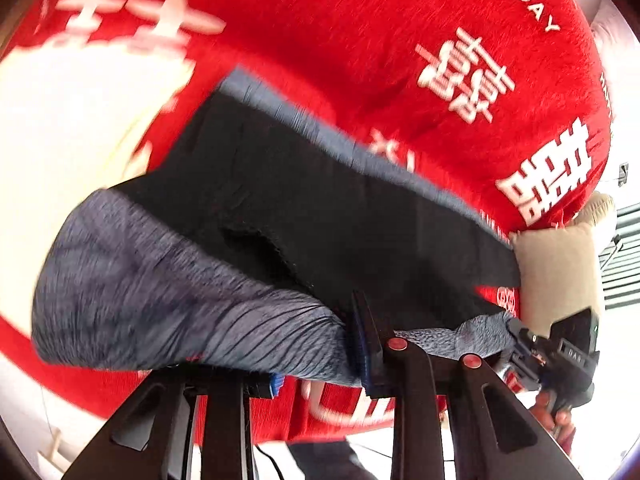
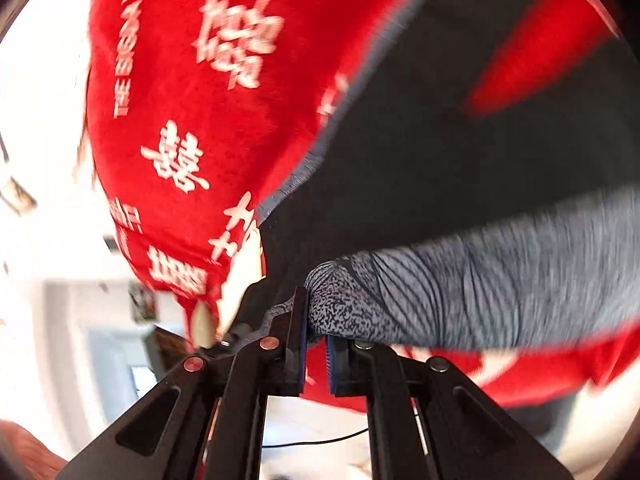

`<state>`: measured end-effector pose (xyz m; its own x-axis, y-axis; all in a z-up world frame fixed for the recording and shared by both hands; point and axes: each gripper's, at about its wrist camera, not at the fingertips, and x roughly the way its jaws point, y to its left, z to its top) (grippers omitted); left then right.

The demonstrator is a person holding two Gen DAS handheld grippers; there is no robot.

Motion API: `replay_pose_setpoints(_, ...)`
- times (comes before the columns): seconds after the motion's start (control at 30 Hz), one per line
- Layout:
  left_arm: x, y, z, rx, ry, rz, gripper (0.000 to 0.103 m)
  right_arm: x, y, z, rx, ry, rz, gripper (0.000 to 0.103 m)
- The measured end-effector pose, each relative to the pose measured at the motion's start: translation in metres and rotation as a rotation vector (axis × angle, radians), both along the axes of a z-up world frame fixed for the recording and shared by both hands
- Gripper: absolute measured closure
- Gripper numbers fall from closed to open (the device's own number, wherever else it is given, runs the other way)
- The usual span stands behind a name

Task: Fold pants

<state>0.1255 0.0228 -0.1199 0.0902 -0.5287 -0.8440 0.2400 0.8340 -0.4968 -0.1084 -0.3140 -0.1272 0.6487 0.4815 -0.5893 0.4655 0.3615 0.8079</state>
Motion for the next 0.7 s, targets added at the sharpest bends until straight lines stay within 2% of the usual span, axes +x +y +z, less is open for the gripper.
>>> replay_pose_setpoints(0.1,0.041,-0.024,0.006,0.010,-0.043,0.035,0.073,0.050,-0.028,0.006,-0.050,0.005,0.079,0.095)
replay_pose_setpoints(0.23,0.100,-0.060,-0.018,0.055,-0.047,0.055,0.073,0.121,-0.062,-0.007,-0.088,0.039,0.149,0.094)
replay_pose_setpoints(0.3,0.123,-0.077,-0.041,0.102,-0.037,0.058,0.073,0.160,-0.076,-0.026,-0.102,0.095,0.183,0.094)
replay_pose_setpoints(0.43,0.151,-0.100,-0.088,0.224,0.025,0.058,0.071,0.206,-0.094,-0.084,-0.114,0.233,0.250,0.091)
replay_pose_setpoints(0.53,0.154,-0.096,-0.081,0.213,0.049,0.079,0.071,0.222,-0.104,-0.108,-0.081,0.290,0.267,0.089)
replay_pose_setpoints(0.57,0.152,-0.094,-0.075,0.207,0.044,0.079,0.070,0.224,-0.105,-0.107,-0.062,0.286,0.270,0.078)
replay_pose_setpoints(0.6,0.147,-0.091,-0.067,0.211,0.033,0.078,0.050,0.225,-0.106,-0.102,-0.042,0.262,0.282,0.060)
replay_pose_setpoints(0.63,0.141,-0.086,-0.054,0.271,-0.017,0.095,0.034,0.224,-0.106,-0.096,-0.046,0.243,0.288,0.052)
replay_pose_setpoints(0.67,0.137,-0.083,-0.046,0.294,-0.056,0.107,0.020,0.223,-0.104,-0.087,-0.064,0.227,0.298,0.040)
replay_pose_setpoints(0.7,0.132,-0.078,-0.034,0.309,-0.115,0.118,0.020,0.222,-0.101,-0.073,-0.108,0.214,0.318,0.038)
